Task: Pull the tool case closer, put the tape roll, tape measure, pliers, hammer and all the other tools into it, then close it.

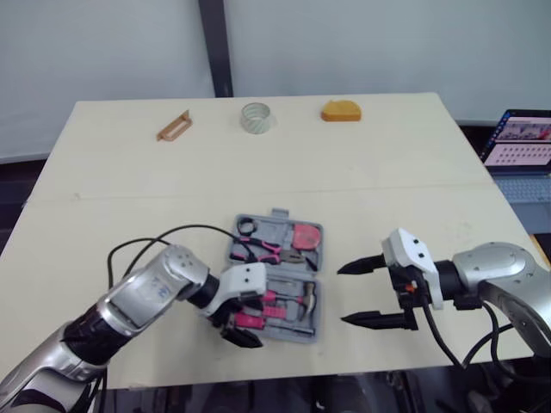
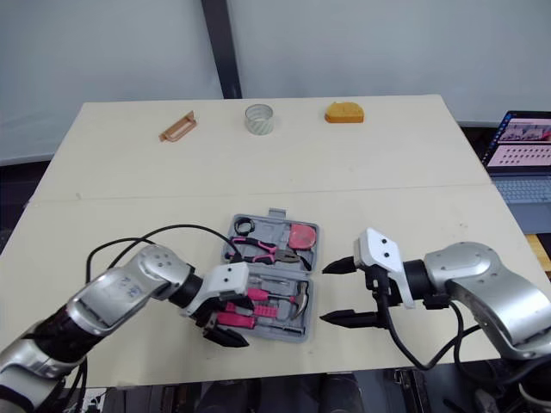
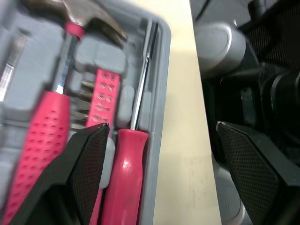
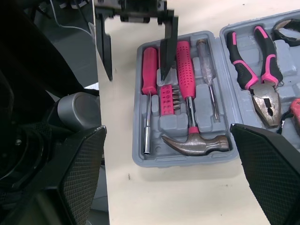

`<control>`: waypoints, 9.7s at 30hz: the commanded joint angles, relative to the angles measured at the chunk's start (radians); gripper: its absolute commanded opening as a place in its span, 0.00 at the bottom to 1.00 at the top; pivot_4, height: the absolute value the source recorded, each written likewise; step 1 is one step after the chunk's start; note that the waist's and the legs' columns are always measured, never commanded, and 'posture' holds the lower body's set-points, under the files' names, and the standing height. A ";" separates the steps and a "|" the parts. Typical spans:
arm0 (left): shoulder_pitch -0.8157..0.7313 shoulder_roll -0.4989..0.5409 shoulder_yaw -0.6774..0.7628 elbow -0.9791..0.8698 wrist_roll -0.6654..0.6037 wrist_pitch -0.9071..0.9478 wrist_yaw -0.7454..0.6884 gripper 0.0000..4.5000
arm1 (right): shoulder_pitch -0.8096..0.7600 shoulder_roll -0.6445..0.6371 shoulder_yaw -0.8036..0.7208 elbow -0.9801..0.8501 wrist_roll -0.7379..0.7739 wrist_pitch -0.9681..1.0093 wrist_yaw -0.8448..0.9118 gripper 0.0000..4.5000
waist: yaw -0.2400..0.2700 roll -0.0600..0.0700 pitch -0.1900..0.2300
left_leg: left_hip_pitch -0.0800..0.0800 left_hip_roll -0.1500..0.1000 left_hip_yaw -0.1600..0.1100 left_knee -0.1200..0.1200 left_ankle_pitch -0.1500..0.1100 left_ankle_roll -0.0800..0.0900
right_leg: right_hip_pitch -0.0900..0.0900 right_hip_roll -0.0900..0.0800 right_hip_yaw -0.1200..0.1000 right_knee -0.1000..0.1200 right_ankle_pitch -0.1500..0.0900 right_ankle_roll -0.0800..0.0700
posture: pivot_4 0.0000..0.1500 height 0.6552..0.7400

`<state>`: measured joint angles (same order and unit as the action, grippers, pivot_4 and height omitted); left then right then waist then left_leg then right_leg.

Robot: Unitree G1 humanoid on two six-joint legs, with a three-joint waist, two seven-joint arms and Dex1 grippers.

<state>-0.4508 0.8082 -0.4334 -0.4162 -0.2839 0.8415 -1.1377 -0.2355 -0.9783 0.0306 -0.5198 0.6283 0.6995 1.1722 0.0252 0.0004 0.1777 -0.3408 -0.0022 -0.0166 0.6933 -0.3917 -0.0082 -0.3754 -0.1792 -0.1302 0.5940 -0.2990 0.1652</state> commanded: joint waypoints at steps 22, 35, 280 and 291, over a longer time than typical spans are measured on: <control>0.264 -0.083 0.139 0.225 0.033 -0.509 -0.033 0.01 | -0.015 -0.027 -0.038 -0.024 0.020 0.000 0.011 1.00 | 0.000 0.000 0.000 | 0.000 0.000 0.000 0.000 0.000 0.000 | 0.000 0.000 0.000 0.000 0.000 0.000 | 1.00 1.00; 0.250 -0.090 0.116 0.275 0.084 -0.531 -0.028 0.01 | -0.012 -0.029 -0.036 -0.019 0.021 -0.008 0.011 1.00 | 0.000 0.000 0.000 | 0.000 0.000 0.000 0.000 0.000 0.000 | 0.000 0.000 0.000 0.000 0.000 0.000 | 1.00 1.00; 0.686 0.025 0.310 0.087 -0.047 -0.420 0.142 0.00 | -0.297 0.593 -0.002 0.541 0.034 0.500 -0.333 0.99 | -0.030 0.013 0.000 | 0.006 0.000 0.003 -0.009 0.000 0.000 | -0.001 0.000 0.003 -0.001 0.000 0.000 | 1.00 1.00; 0.667 -0.007 0.319 0.108 -0.060 -0.413 0.145 0.00 | -0.286 0.543 0.019 0.451 0.050 0.454 -0.265 0.99 | -0.030 0.013 0.000 | 0.006 0.000 0.003 -0.009 0.000 0.000 | -0.001 0.000 0.003 -0.001 0.000 0.000 | 1.00 1.00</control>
<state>0.2071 0.8028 -0.1253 -0.3377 -0.3519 0.4147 -1.0123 -0.5122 -0.4327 0.0382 -0.0157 0.6286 1.1677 0.8590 -0.0049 0.0134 0.1776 -0.3350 -0.0019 -0.0134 0.6842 -0.3917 -0.0085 -0.3768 -0.1789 -0.1274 0.5932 -0.2989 0.1654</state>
